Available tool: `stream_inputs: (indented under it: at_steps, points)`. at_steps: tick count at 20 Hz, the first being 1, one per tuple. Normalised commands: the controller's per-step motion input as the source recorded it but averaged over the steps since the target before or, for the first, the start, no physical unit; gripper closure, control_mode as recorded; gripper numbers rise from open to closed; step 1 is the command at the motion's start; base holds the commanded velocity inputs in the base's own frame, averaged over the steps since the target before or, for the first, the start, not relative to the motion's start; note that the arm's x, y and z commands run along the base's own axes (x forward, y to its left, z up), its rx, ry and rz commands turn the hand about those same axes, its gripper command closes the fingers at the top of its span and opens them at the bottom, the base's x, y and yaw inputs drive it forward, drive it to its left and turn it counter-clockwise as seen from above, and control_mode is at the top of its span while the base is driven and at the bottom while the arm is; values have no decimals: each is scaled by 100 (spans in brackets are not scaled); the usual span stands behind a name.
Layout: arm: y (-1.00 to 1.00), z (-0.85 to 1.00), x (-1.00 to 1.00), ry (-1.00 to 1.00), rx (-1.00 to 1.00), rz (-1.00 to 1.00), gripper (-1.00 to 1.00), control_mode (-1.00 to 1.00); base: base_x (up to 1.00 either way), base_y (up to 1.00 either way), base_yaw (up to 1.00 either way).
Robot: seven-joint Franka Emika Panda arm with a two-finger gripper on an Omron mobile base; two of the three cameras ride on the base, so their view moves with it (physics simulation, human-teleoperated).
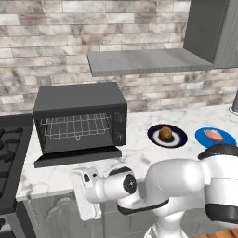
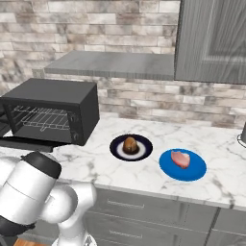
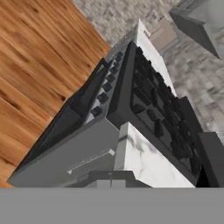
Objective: Open the toaster oven door. Place the bread on the top rack in the toaster oven and place the steak on the bottom rack.
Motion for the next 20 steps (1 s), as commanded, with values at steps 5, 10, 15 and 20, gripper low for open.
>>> stream_inputs:
  at_steps: [5,10,15,20]
  points:
    - [53,100,-21,-28,-5,-11,100,-100,0,0,0]
    - [6,100,-22,-23,1,-21,100,-100,0,0,0]
    - [-47,100,-23,-5,17,-20,100,-100,0,0,0]
    - [-71,100,-22,21,25,-24,100,-100,0,0,0]
